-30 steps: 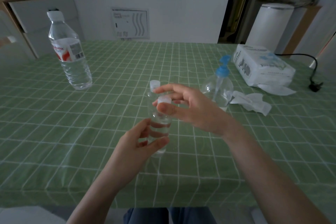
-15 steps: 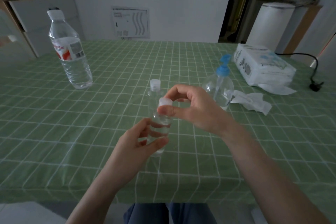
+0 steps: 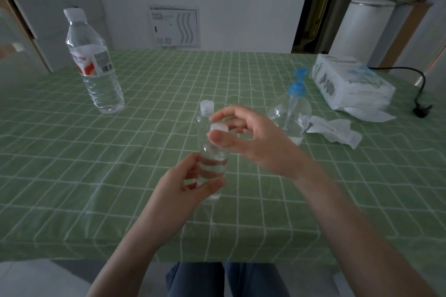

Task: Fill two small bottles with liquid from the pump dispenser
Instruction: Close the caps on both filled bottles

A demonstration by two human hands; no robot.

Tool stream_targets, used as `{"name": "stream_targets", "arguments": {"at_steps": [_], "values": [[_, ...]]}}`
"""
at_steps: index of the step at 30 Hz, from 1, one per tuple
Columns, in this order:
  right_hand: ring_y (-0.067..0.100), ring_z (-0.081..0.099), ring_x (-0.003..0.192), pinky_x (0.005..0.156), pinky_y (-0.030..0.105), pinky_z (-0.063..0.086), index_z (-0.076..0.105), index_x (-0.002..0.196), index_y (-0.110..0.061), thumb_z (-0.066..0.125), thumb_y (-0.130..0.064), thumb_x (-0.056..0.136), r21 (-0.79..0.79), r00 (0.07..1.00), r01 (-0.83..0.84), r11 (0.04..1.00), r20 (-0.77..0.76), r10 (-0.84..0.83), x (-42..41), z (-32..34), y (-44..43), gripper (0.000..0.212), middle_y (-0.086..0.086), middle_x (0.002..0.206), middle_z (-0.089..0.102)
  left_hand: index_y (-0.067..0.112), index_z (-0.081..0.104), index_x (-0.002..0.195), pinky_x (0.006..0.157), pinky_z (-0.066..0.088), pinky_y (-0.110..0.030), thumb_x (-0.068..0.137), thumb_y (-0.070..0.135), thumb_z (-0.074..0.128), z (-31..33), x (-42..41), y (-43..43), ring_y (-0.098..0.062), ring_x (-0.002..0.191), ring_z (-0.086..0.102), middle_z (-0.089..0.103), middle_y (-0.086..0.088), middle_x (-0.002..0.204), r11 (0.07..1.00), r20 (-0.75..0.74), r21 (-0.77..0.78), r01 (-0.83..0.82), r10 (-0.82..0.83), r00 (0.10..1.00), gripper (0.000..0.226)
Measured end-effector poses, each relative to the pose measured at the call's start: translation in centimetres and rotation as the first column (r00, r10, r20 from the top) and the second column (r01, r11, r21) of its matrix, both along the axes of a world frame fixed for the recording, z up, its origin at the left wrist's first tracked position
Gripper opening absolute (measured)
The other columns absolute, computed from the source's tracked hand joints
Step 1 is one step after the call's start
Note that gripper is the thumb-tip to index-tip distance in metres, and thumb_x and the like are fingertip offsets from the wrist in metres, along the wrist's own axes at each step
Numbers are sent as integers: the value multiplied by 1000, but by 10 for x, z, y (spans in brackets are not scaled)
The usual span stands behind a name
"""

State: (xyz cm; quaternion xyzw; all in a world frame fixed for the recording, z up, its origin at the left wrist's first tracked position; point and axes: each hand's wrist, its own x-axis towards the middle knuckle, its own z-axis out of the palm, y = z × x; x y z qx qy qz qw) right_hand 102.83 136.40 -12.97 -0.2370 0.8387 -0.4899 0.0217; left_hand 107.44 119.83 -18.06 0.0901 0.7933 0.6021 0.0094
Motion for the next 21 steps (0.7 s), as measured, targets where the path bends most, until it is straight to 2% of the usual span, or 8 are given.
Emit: {"name": "stream_targets", "arguments": {"at_steps": [2, 4, 8, 13, 18, 21], "values": [[2, 64, 107, 106, 36, 43, 64, 114, -26, 66, -38, 87, -32, 999, -43, 999, -6, 43, 1, 0, 0, 30, -10, 109, 71, 28, 65, 96, 90, 50, -44, 59, 46, 66, 1, -1, -1, -7, 91, 64, 71, 9, 92, 1000, -1, 10, -9, 9, 1000, 41], [-1, 65, 100, 102, 28, 45, 68, 100, -23, 69, -30, 84, -62, 999, -26, 998, -32, 24, 2, 0, 0, 18, -13, 100, 72, 28, 65, 95, 89, 50, -43, 60, 44, 67, 1, -1, -2, -5, 90, 64, 71, 9, 92, 1000, -4, 10, -4, 4, 1000, 39], [2, 64, 103, 105, 33, 43, 64, 88, -26, 75, -41, 75, -9, 997, 52, 999, -49, -52, -1, -2, -3, 23, -11, 100, 71, 28, 65, 95, 86, 51, -38, 65, 37, 69, -1, -1, -2, -4, 89, 65, 71, 10, 91, 999, -4, 24, 32, -32, 999, 31], [0, 64, 103, 104, 28, 45, 68, 98, -24, 69, -33, 82, -58, 1000, -19, 998, -10, 19, 2, -1, -2, 18, -14, 101, 71, 27, 65, 96, 76, 49, -27, 62, 42, 66, -3, -3, -3, -3, 86, 65, 71, 9, 92, 998, -17, 48, 39, -38, 999, 38], [0, 65, 105, 102, 19, 44, 73, 105, -14, 68, -31, 85, -86, 995, 75, 993, -56, -80, 4, -3, -9, 27, -8, 107, 74, 28, 64, 95, 75, 52, -28, 60, 48, 65, -5, -6, -1, -2, 84, 66, 70, 11, 91, 998, -53, 48, -41, 44, 998, 41], [-1, 65, 103, 99, 15, 44, 73, 108, -14, 69, -31, 85, -100, 985, 133, 986, -98, -143, 5, -6, -17, 29, -7, 107, 74, 24, 62, 96, 73, 53, -28, 60, 50, 64, -7, -4, 4, -5, 84, 66, 70, 8, 91, 993, -82, 19, -120, 121, 989, 45]]}}
